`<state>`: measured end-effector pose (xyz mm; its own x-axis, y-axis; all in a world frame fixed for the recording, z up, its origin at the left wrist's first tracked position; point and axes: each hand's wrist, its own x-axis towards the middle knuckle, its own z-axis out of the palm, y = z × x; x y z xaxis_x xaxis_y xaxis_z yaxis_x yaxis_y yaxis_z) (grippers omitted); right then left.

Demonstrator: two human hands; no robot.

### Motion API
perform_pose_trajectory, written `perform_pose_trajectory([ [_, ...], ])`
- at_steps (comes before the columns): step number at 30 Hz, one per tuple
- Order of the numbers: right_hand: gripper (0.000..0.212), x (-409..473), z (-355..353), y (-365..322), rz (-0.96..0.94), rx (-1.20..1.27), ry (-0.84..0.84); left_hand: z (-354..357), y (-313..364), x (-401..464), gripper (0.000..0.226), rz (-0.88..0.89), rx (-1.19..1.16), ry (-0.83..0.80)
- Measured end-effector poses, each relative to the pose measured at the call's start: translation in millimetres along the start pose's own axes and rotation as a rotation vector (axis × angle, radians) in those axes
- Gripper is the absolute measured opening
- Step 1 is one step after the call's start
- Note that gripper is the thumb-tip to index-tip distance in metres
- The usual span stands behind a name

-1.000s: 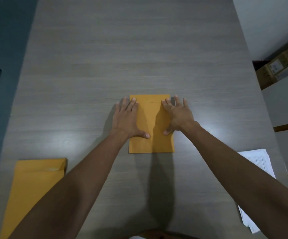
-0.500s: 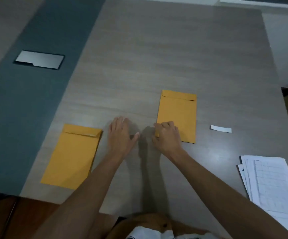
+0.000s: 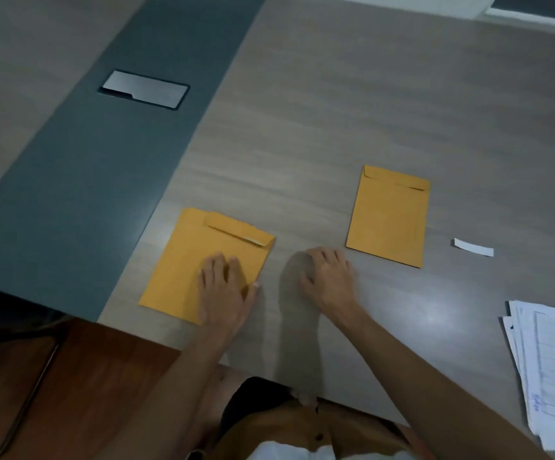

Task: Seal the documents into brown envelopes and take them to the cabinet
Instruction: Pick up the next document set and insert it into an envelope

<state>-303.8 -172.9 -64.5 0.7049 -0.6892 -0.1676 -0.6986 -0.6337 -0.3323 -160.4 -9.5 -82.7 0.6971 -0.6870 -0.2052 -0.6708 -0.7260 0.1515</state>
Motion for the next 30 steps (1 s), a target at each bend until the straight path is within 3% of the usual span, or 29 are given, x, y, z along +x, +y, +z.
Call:
perform_pose_trajectory([
  [4,0.045,-19.4,-1.7,18.8,0.085,0.073,0.115,8.8,36.5,-19.2,0.065,0.227,-0.018,0.036],
  [10,0.056,-62.5,-12.8,67.3,0.157,0.13,0.102,26.5,79.6,-39.5,0.049,0.513,-0.017,-0.046],
  [14,0.033,-86.0,-17.6,92.4,0.178,0.175,0.124,28.8,103.9,-47.7,0.046,0.643,-0.016,-0.081],
  [18,0.017,-98.3,-26.0,109.4,0.357,0.363,0.227,24.1,121.9,-47.3,0.036,0.737,-0.038,-0.055],
  [23,0.014,-100.1,-33.1,127.2,0.578,0.427,0.209,12.3,150.5,-33.0,0.061,0.678,-0.069,-0.22],
  [27,0.019,-98.0,-29.9,138.7,0.591,0.383,0.225,7.5,176.5,-18.7,0.089,0.633,-0.069,-0.351],
  [30,0.018,-100.6,-29.6,144.0,0.596,0.4,0.242,12.3,187.2,-15.8,0.092,0.651,-0.05,-0.395],
])
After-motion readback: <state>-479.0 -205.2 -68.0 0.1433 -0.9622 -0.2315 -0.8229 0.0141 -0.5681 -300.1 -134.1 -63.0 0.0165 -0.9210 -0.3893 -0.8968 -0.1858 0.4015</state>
